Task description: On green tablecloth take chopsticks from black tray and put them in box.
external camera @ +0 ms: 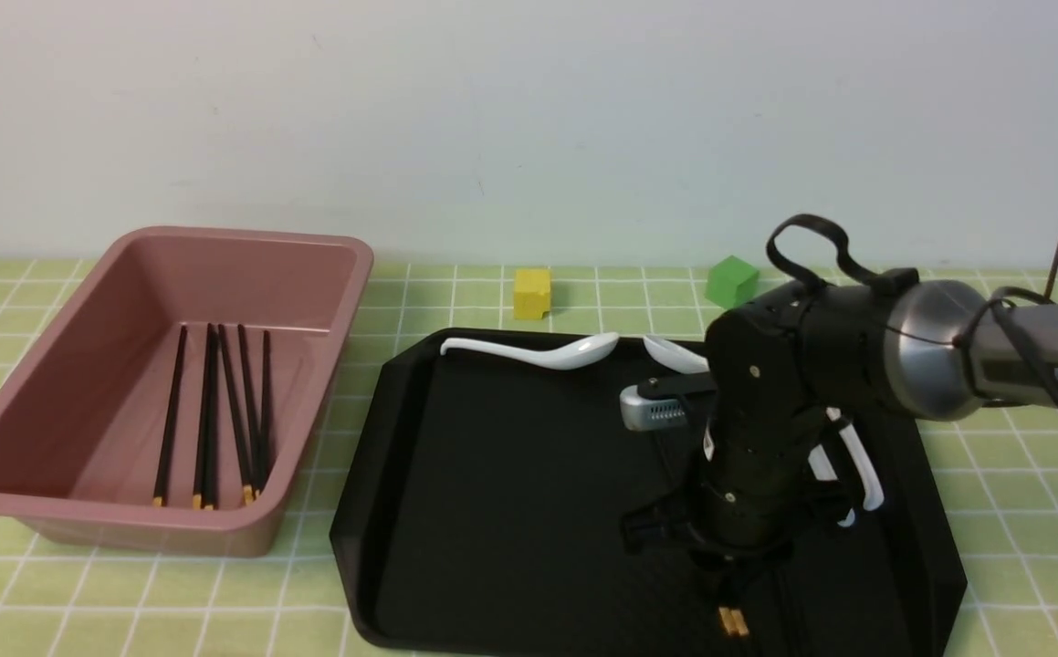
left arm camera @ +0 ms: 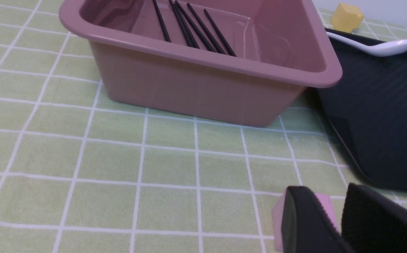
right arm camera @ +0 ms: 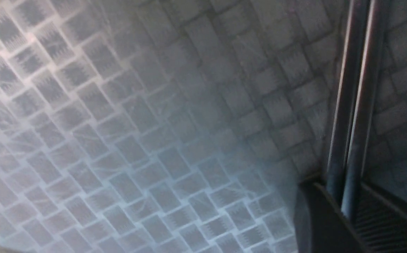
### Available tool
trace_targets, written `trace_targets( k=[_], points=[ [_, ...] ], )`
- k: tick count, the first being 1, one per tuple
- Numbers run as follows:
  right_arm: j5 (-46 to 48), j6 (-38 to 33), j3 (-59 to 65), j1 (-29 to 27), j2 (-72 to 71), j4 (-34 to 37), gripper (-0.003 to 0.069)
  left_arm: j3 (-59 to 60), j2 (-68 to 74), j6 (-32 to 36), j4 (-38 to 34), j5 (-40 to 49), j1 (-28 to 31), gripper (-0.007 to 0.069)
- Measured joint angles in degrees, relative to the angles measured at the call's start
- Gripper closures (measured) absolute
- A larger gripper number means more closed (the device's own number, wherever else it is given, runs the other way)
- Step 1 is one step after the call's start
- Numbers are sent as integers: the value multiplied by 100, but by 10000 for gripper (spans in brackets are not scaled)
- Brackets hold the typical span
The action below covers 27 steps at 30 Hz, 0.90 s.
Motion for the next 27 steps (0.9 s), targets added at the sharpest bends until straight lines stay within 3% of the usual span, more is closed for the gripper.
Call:
trace_targets(
  k=[5, 9, 16, 21, 27],
  points=[
    [352, -21, -112, 0, 45, -267, 517, 0, 0, 0, 0, 0, 0, 438],
    [1171, -343, -471, -5, 91, -346, 517, 0, 0, 0, 0, 0, 0, 438],
    [1961, -944, -1423, -5, 103, 77, 517, 0, 0, 0, 0, 0, 0, 435],
    [1964, -1642, -2208, -5, 103, 1262, 517, 0, 0, 0, 0, 0, 0, 428],
    [469, -3055, -2556, 78, 138, 3457, 517, 0, 0, 0, 0, 0, 0, 427]
  ],
)
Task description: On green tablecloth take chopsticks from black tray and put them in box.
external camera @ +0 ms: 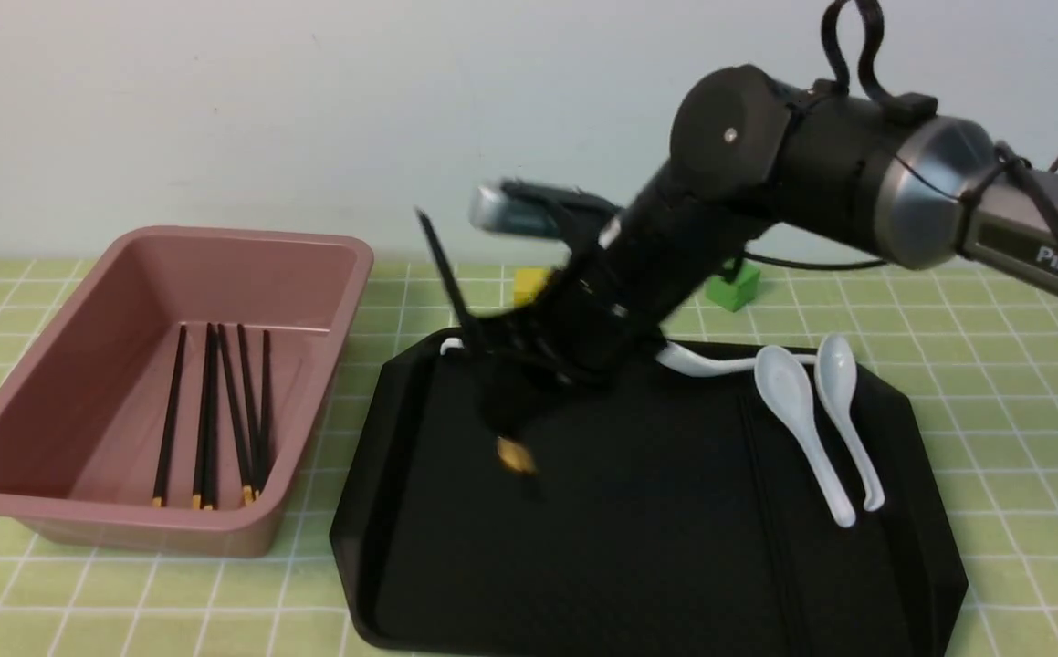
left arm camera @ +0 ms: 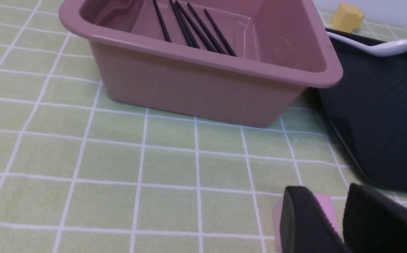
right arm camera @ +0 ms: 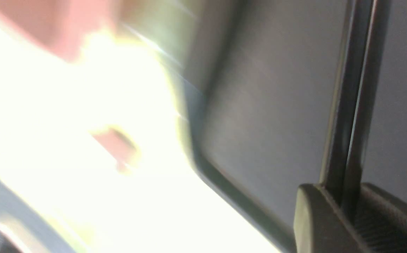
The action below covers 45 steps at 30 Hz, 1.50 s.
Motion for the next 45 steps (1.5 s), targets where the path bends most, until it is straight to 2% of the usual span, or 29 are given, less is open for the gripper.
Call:
trace_targets(
  k=[1, 3, 4, 9, 12, 14, 16, 17, 20, 23, 27, 30, 31, 34, 35, 36, 37, 38, 39, 42, 45],
  points=[
    [-566, -598, -17, 88, 51, 720, 517, 0, 0, 0, 0, 0, 0, 426],
    [-1090, -1299, -28, 242, 162, 1461, 517, 0, 0, 0, 0, 0, 0, 424],
    [-1520, -1955, -59, 374, 296, 2125, 517, 0, 0, 0, 0, 0, 0, 422],
    [-2659, -4049, -285, 960, 839, 4142, 517, 0, 0, 0, 0, 0, 0, 414],
    [-3084, -5113, -411, 1239, 1165, 4905, 517, 0, 0, 0, 0, 0, 0, 409],
    [-3336, -5803, -436, 1378, 1354, 5354, 512, 0, 0, 0, 0, 0, 0, 406],
    [-3508, -6189, -436, 1453, 1473, 5622, 487, 0, 0, 0, 0, 0, 0, 403],
    [-3518, -6215, -436, 1450, 1473, 5636, 484, 0, 0, 0, 0, 0, 0, 403],
    [-3588, -6421, -436, 1468, 1551, 5724, 393, 0, 0, 0, 0, 0, 0, 395],
    [-3419, -6428, -455, 1436, 1532, 5690, 350, 0, 0, 0, 0, 0, 0, 393],
    [-2984, -6138, -455, 1351, 1328, 5040, 384, 0, 0, 0, 0, 0, 0, 391],
    [-2605, -5423, -455, 1232, 931, 4019, 475, 0, 0, 0, 0, 0, 0, 388],
    [-2451, -5139, -455, 1184, 794, 3659, 505, 0, 0, 0, 0, 0, 0, 388],
    [-1543, -3649, -459, 895, 155, 1940, 635, 0, 0, 0, 0, 0, 0, 386],
    [-1543, -3649, -459, 875, 116, 1836, 641, 0, 0, 0, 0, 0, 0, 386],
    [-1131, -3069, -461, 731, -164, 1103, 666, 0, 0, 0, 0, 0, 0, 386],
    [-823, -2680, -461, 647, -326, 582, 671, 0, 0, 0, 0, 0, 0, 386],
    [-629, -2463, -461, 583, -449, 379, 671, 0, 0, 0, 0, 0, 0, 386],
    [-85, -1956, -461, 387, -827, -535, 671, 0, 0, 0, 0, 0, 0, 386],
    [906, -1224, -465, 57, -1403, -1811, 671, 0, 0, 0, 0, 0, 0, 386],
    [1568, -750, -465, -306, -1890, -2638, 671, 0, 0, 0, 0, 0, 0, 386]
  ],
)
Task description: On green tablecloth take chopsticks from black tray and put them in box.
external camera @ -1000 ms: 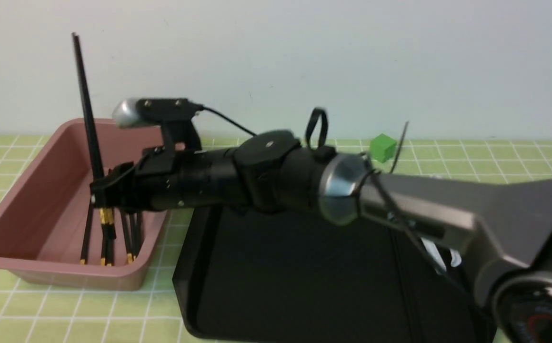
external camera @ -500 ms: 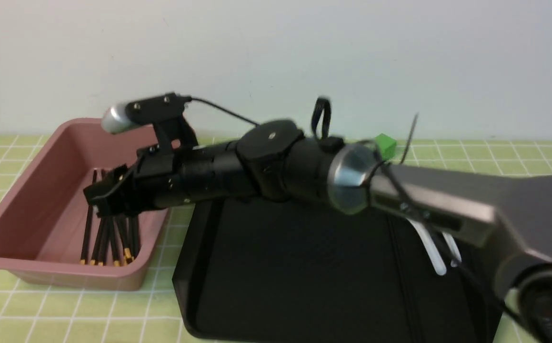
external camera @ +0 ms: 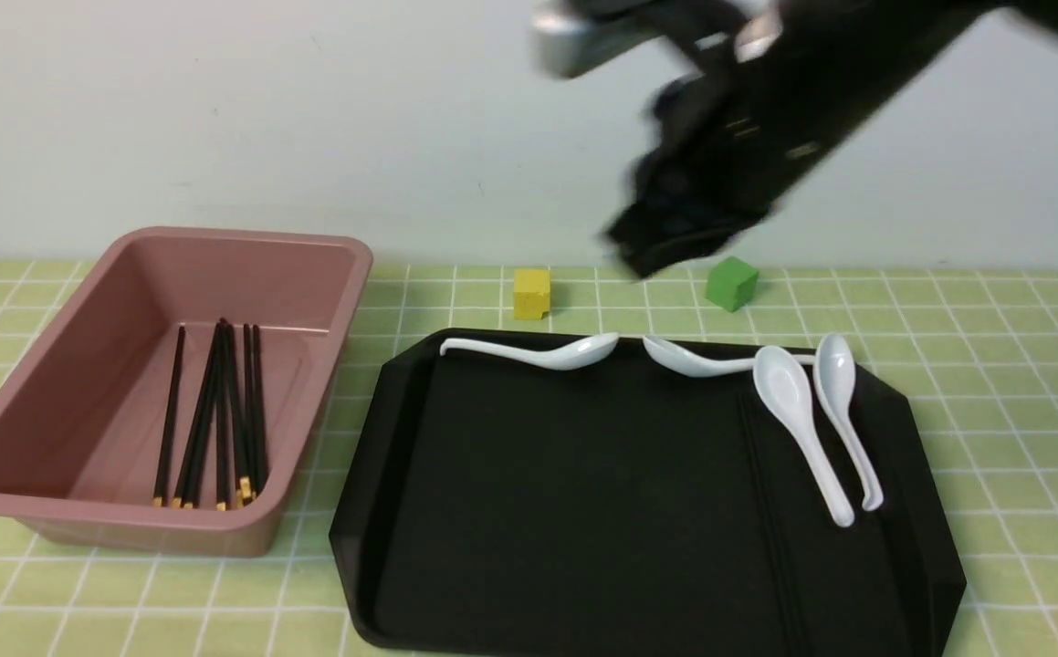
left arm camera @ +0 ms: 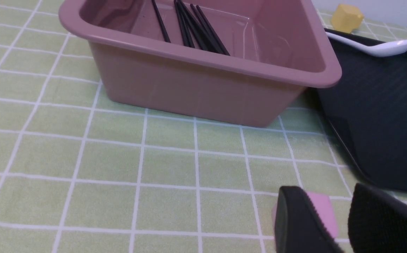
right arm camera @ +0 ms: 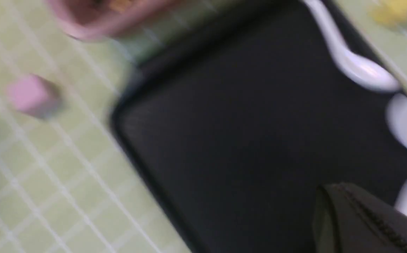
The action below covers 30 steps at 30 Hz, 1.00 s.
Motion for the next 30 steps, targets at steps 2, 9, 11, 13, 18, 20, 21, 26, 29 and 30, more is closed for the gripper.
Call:
trace_targets(
  k=[2, 9, 11, 13, 18, 20, 21, 26, 29, 30],
  points=[
    [141, 252, 0, -276, -309, -332, 669, 0, 0, 0, 0, 0, 0, 386],
    [184, 470, 1276, -1145, -1807, -475, 665, 0, 0, 0, 0, 0, 0, 386],
    [-38, 526, 2011, -1315, -2339, -475, 664, 0, 0, 0, 0, 0, 0, 386],
    [-607, 627, 2943, -1460, -2982, -475, 662, 0, 0, 0, 0, 0, 0, 386],
    [-2529, 676, 5381, -1547, -4626, -433, 661, 0, 0, 0, 0, 0, 0, 386],
    [-3383, 683, 6381, -1552, -5108, -329, 661, 0, 0, 0, 0, 0, 0, 386],
    [-3585, 683, 6479, -1552, -5156, -317, 661, 0, 0, 0, 0, 0, 0, 386],
    [-5872, 683, 8446, -1552, -6030, -195, 658, 0, 0, 0, 0, 0, 0, 386],
    [-6683, 683, 8955, -1552, -6269, -191, 657, 0, 0, 0, 0, 0, 0, 386],
    [-6861, 683, 9033, -1552, -6327, -191, 657, 0, 0, 0, 0, 0, 0, 386]
  ],
)
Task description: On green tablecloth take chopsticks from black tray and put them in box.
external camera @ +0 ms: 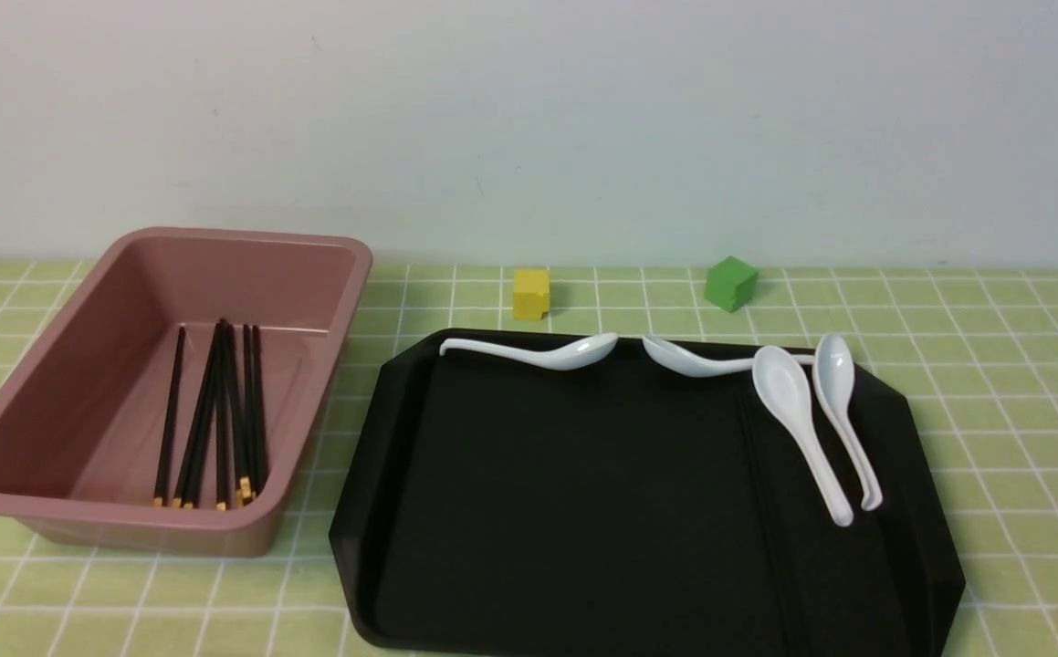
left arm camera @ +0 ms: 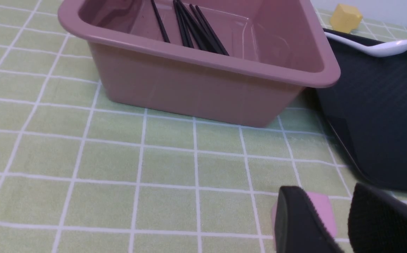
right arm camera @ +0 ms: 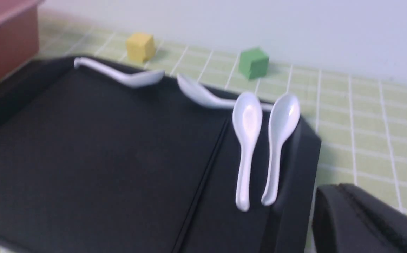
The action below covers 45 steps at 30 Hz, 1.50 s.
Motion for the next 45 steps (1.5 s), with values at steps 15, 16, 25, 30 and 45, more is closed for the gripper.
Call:
trace_targets(
  k=[15, 16, 25, 30, 45],
  points=[
    [-357, 27, 108, 0, -115, 0, 645, 0, 0, 0, 0, 0, 0, 386],
    [-357, 27, 108, 0, -115, 0, 644, 0, 0, 0, 0, 0, 0, 386],
    [-357, 27, 108, 0, -115, 2, 636, 0, 0, 0, 0, 0, 0, 386],
    [-357, 27, 230, 0, -232, 2, 630, 0, 0, 0, 0, 0, 0, 386],
    [1189, 27, 1545, -808, -3006, 2, 606, 0, 0, 0, 0, 2, 0, 386]
  ],
)
